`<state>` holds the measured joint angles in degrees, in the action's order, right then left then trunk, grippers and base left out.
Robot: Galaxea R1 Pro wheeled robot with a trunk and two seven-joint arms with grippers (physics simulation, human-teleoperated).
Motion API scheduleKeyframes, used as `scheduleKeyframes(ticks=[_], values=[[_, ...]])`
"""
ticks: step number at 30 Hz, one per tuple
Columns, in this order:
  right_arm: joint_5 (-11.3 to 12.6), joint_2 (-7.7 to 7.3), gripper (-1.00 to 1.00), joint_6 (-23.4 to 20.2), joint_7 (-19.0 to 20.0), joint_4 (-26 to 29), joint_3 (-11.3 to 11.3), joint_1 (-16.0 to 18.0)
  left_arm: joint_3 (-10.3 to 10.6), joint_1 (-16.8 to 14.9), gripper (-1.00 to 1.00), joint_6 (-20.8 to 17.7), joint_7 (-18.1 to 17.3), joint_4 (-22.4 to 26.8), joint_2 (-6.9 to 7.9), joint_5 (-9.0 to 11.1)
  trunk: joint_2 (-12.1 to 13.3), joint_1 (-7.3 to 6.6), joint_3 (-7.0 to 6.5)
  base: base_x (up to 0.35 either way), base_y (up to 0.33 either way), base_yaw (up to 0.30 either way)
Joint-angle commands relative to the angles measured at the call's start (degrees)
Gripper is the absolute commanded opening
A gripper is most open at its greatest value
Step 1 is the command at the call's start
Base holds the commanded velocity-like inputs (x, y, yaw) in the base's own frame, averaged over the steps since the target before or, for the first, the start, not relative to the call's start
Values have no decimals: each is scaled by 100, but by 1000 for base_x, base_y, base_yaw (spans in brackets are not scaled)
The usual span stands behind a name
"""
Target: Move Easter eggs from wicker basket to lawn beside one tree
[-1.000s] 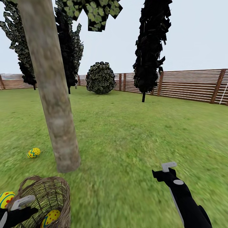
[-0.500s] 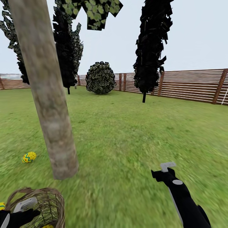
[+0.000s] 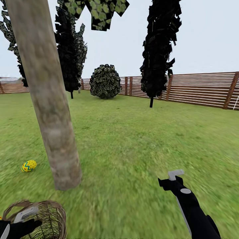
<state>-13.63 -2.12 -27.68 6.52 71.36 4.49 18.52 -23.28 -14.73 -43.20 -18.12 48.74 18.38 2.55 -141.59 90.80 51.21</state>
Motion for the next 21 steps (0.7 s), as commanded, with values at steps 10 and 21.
scheduleKeyframes(ticks=[10,21], values=[[-61,1,100,-27,59,10,10,3,-24,-4,100,-39,-5,4,5,30,-173,103,211,0,0,0],[-61,1,100,-25,60,10,8,3,-28,-4,100,-39,-6,4,-1,36,-188,131,455,0,0,0]])
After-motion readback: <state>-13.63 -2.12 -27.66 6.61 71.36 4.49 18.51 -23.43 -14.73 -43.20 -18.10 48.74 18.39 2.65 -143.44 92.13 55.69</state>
